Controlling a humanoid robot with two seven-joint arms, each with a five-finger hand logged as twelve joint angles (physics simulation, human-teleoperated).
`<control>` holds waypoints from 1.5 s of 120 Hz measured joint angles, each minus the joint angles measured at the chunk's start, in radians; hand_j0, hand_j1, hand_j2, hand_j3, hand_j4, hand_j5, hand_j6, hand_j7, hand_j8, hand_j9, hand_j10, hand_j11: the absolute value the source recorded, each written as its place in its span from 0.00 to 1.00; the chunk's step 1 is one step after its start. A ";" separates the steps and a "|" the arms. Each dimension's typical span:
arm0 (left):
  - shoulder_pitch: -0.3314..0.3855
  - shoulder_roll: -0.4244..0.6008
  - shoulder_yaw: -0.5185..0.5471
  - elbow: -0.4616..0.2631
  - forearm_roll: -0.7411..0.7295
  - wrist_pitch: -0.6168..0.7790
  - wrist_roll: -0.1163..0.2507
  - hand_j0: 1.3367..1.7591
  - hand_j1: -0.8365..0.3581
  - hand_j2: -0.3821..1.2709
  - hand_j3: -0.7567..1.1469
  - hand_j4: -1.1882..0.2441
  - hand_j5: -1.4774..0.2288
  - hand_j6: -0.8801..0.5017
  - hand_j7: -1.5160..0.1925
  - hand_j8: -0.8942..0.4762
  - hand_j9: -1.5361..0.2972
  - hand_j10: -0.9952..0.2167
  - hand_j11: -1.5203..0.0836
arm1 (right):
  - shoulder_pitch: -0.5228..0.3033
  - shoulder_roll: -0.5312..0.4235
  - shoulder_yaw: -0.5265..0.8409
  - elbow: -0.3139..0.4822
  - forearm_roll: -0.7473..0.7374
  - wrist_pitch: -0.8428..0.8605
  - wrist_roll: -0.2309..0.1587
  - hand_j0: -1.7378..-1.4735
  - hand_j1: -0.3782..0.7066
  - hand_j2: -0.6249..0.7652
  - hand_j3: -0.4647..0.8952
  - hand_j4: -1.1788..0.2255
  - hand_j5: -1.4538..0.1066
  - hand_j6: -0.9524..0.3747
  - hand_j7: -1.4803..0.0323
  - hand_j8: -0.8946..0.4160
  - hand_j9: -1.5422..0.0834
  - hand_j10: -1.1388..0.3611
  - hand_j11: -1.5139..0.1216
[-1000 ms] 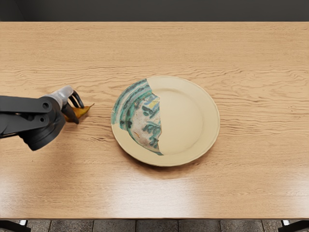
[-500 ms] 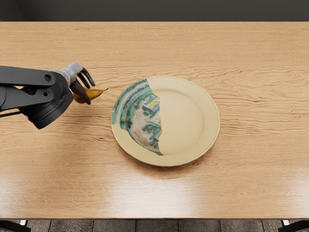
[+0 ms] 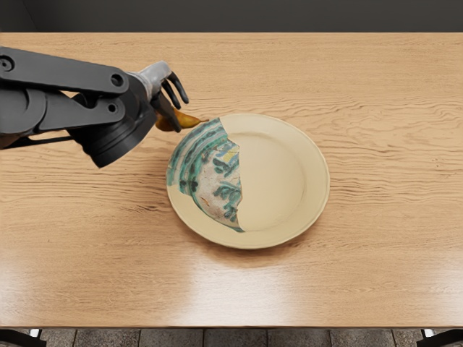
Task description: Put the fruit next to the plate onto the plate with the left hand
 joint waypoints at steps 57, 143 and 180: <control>-0.095 -0.135 -0.002 0.026 -0.105 0.001 0.000 0.75 0.30 0.72 0.40 0.27 0.24 0.07 0.26 0.27 0.26 0.29 0.29 | 0.000 0.000 0.000 0.001 0.000 0.000 -0.001 0.30 0.06 0.44 0.34 0.82 0.90 0.69 0.95 0.66 0.92 0.74 0.90; -0.135 -0.304 -0.006 0.123 -0.155 0.001 0.000 0.76 0.58 0.46 0.40 0.50 0.49 0.29 0.51 0.41 0.49 0.48 0.55 | 0.000 0.000 0.000 0.001 0.000 0.000 0.000 0.30 0.06 0.44 0.34 0.82 0.90 0.69 0.95 0.66 0.92 0.74 0.90; -0.074 -0.301 -0.078 0.120 -0.161 0.001 0.000 0.76 0.90 0.28 0.40 0.76 0.78 0.56 0.80 0.60 0.76 0.75 0.86 | 0.000 0.000 0.000 0.001 0.000 0.000 0.000 0.30 0.06 0.44 0.34 0.82 0.90 0.69 0.95 0.66 0.92 0.74 0.90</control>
